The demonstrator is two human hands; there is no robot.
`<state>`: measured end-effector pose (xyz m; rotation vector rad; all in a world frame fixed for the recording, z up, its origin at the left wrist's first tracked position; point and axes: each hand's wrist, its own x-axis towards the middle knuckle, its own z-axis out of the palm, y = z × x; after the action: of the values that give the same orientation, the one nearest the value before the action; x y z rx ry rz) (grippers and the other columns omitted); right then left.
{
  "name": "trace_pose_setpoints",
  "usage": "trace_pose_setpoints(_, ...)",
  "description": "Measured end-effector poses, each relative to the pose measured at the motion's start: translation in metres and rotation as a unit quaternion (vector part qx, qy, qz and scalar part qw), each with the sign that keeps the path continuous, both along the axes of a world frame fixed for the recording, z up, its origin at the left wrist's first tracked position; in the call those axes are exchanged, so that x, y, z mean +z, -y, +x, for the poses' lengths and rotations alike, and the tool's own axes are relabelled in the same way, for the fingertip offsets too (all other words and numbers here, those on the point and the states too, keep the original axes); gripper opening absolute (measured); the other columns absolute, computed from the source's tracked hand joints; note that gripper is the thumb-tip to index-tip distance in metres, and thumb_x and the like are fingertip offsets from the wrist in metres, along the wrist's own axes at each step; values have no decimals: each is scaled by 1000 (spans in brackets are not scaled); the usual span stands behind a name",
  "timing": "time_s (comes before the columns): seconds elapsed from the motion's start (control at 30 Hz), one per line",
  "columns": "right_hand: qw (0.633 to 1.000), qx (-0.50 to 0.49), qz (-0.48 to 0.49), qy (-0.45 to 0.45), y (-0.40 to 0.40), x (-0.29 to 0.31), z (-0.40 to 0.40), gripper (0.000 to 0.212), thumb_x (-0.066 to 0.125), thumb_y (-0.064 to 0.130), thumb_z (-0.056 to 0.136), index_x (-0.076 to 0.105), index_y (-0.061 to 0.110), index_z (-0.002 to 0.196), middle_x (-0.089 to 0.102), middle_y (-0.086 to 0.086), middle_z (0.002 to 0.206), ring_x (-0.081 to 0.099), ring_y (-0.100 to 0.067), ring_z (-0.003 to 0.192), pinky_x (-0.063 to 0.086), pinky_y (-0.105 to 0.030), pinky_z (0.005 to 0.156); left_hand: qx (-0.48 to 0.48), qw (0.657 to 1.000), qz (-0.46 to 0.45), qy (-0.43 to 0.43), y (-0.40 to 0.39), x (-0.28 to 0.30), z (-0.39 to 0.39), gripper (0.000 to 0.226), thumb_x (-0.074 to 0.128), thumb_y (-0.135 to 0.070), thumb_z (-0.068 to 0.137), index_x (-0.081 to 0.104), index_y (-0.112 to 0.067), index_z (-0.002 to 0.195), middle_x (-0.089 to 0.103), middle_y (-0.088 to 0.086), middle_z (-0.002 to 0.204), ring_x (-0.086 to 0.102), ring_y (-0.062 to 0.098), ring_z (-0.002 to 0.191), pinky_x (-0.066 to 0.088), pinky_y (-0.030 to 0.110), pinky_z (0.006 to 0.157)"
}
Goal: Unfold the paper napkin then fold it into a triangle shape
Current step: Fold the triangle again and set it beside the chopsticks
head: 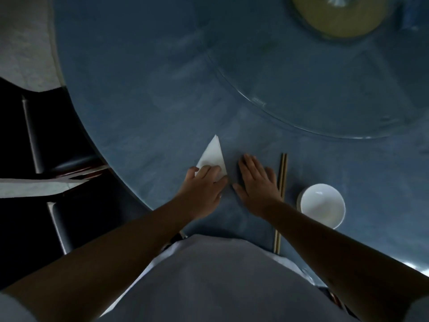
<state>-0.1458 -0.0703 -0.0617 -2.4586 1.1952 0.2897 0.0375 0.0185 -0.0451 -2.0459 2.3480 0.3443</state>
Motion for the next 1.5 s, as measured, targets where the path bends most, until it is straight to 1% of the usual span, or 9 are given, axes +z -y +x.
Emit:
trace_pose_setpoints(0.2,1000,17,-16,14,3,4,-6,68,25,56,91,29,18,147,20,-1,160,13,-16,146,15,-45,113,33,999,-13,4,8,4,-3,42,52,-34,75,58,-25,116,62,-1,108,57,25,98,41,43,78)
trace_pose_setpoints(0.33,1000,27,-7,13,4,3,-8,67,30,53,92,25,18,149,16,-2,161,9,-16,147,13,-42,115,106,994,-1,9,22,8,-10,18,56,-30,78,68,-21,90,64,0,87,61,27,85,39,41,72)
trace_pose_setpoints(0.6,999,36,-12,5,2,-3,-11,69,33,52,93,18,18,151,10,-2,161,4,-16,147,5,-38,115,75,994,-61,48,26,12,-12,11,62,-19,75,66,-21,65,59,-1,63,58,26,64,41,36,63)
trace_pose_setpoints(0.87,999,37,-24,6,1,-7,-12,71,35,52,91,18,19,151,12,-2,161,6,-16,147,5,-38,115,187,948,-29,-258,19,25,-6,14,58,-17,87,69,-9,83,68,7,90,63,27,85,50,43,75)
trace_pose_setpoints(1.1,999,30,-25,8,-2,-5,-10,71,36,52,91,16,19,151,11,-2,161,5,-17,147,4,-40,115,302,888,-28,-345,13,30,-2,3,64,-21,85,65,-22,82,64,-11,81,58,2,76,40,8,62)
trace_pose_setpoints(1.27,998,-11,20,52,-3,4,-5,73,40,52,92,17,16,151,8,-5,162,0,-18,147,6,-42,118,421,752,-42,-506,22,51,-5,21,63,-13,87,63,-30,75,65,-17,67,58,-2,64,44,12,63)
trace_pose_setpoints(1.4,983,-70,79,153,-13,21,6,73,51,49,89,27,15,148,10,-7,161,4,-22,147,10,-38,116,430,531,-24,-730,24,76,-2,33,52,-2,92,61,-22,69,58,4,70,54,16,67,45,31,66)
trace_pose_setpoints(1.43,958,-106,157,214,-17,30,12,67,55,45,89,33,16,145,22,-7,158,15,-22,145,16,-38,116,419,470,-14,-776,23,81,-1,29,50,-2,93,60,-19,72,63,5,75,60,18,71,49,32,69)
trace_pose_setpoints(1.5,833,-225,355,359,-27,51,24,43,55,41,88,53,25,128,56,4,134,48,-11,125,38,-36,105,400,387,9,-831,19,87,-1,15,50,-7,91,57,-15,79,68,6,85,67,20,81,55,36,76)
